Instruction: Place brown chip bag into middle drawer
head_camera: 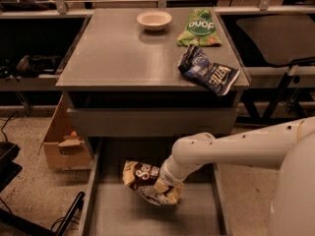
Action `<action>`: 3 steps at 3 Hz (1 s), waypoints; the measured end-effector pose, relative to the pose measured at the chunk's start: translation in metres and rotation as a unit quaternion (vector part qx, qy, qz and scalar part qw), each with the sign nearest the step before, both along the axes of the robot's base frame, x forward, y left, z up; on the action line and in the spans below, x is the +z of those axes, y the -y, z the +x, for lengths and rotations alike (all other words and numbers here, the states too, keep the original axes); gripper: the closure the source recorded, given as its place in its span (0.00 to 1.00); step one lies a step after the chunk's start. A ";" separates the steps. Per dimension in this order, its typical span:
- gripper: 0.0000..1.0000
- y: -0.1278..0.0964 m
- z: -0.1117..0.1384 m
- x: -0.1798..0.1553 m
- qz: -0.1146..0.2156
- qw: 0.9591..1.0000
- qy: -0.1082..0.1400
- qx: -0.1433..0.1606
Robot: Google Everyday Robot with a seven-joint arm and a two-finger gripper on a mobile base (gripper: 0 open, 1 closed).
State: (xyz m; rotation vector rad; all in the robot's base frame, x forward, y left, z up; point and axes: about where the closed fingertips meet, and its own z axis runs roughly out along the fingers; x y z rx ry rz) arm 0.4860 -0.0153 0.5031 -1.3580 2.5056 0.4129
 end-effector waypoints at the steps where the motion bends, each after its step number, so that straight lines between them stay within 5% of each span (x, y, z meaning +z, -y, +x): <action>1: 0.59 0.002 0.005 0.000 -0.001 1.000 -0.002 -0.004; 3: 0.13 0.002 0.005 0.000 -0.001 1.000 -0.002 -0.004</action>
Offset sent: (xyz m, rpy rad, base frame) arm 0.0051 -0.0025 -0.0001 -0.0027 0.0038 -0.0079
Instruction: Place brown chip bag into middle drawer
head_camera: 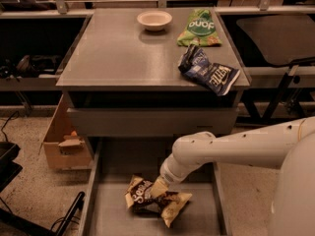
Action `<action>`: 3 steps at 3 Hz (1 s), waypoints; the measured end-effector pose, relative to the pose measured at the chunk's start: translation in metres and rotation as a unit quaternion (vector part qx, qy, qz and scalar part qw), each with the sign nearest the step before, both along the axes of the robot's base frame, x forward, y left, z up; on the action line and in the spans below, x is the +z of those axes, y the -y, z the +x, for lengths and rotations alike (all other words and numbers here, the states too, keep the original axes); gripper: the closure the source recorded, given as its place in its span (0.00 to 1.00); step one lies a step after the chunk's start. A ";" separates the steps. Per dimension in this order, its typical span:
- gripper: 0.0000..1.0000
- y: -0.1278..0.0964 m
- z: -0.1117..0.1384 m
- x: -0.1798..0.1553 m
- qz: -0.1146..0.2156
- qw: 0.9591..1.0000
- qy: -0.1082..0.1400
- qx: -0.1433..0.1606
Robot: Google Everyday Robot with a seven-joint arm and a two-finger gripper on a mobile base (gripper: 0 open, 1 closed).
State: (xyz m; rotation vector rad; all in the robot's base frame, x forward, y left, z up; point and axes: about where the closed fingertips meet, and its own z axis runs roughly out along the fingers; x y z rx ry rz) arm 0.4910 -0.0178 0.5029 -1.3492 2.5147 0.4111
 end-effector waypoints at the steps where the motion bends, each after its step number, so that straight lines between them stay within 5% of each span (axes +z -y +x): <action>1: 0.00 0.000 0.000 0.000 0.000 1.000 0.000 0.000; 3: 0.00 -0.004 -0.006 0.027 0.007 1.000 0.010 0.011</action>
Offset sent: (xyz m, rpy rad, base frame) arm 0.0000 0.0000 0.0000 0.0000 0.0000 0.0000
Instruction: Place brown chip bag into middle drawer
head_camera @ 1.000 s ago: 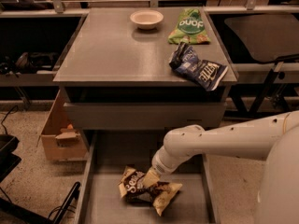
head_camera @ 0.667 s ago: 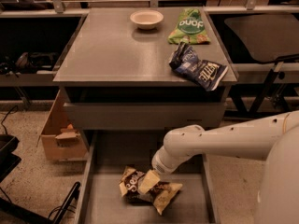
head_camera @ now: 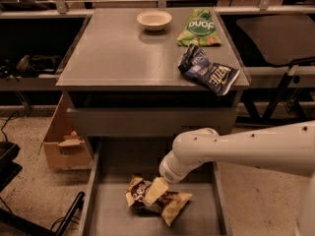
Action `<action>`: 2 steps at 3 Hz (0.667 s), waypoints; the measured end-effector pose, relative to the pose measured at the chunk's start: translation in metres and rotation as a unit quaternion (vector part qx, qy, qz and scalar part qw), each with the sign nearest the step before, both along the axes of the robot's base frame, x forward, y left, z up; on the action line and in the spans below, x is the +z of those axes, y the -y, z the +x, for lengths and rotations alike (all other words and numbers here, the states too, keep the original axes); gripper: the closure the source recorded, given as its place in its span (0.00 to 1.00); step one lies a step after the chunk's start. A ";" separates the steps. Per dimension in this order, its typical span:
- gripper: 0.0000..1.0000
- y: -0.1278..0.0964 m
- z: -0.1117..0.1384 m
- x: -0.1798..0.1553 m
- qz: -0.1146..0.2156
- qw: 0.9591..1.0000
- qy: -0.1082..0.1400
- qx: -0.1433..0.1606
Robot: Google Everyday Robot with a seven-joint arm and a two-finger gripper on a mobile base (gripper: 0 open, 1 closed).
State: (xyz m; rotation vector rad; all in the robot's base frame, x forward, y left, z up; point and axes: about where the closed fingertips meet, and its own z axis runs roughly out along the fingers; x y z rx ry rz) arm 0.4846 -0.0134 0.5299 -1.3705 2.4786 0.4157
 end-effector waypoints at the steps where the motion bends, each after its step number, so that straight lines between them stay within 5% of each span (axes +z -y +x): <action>1: 0.00 0.002 -0.024 0.038 -0.046 0.998 0.006 0.040; 2: 0.00 -0.008 -0.044 0.091 -0.095 0.990 0.018 0.106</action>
Offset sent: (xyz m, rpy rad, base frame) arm -0.0964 -0.0098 0.1561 -0.4140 0.0666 0.4353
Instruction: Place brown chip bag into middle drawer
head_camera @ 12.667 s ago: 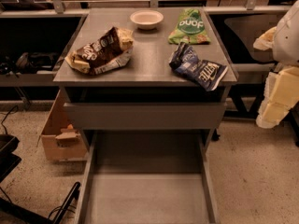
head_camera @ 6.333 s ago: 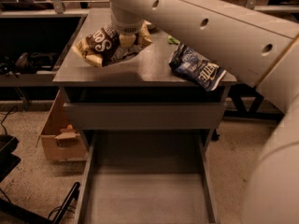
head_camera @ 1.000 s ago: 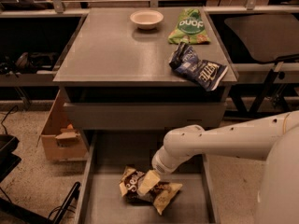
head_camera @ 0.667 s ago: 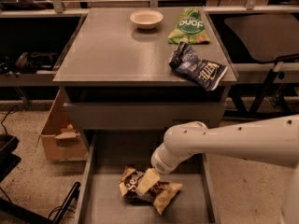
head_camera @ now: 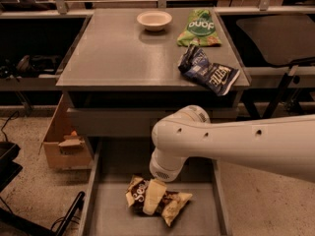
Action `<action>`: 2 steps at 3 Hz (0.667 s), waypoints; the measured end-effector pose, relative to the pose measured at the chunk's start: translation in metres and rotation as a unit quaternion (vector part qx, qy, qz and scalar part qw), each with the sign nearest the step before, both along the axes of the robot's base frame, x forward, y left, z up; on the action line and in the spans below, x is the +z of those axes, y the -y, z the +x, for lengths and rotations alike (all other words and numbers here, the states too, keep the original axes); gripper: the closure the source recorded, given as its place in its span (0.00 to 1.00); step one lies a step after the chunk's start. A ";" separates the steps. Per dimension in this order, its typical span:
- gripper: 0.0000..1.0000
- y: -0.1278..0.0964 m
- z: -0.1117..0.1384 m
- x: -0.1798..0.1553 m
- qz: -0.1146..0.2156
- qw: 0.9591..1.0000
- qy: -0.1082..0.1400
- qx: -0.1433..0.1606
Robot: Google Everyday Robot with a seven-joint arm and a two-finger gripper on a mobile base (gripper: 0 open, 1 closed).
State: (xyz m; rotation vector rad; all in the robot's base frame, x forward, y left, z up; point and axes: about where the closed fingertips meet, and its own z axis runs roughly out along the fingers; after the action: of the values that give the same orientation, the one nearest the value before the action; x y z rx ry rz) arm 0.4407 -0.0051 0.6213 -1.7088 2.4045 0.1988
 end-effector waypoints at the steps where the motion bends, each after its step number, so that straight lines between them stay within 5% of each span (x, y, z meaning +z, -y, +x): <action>1: 0.00 -0.002 -0.004 0.056 -0.031 0.999 0.002 0.045; 2: 0.00 0.031 -0.003 0.100 -0.049 0.998 -0.020 0.032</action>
Offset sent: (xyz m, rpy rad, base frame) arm -0.0253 -0.1019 0.1536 -0.2195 0.2066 0.0141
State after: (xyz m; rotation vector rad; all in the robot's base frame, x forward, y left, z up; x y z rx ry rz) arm 0.4377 -0.0357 0.7215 -1.8435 2.4266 0.1257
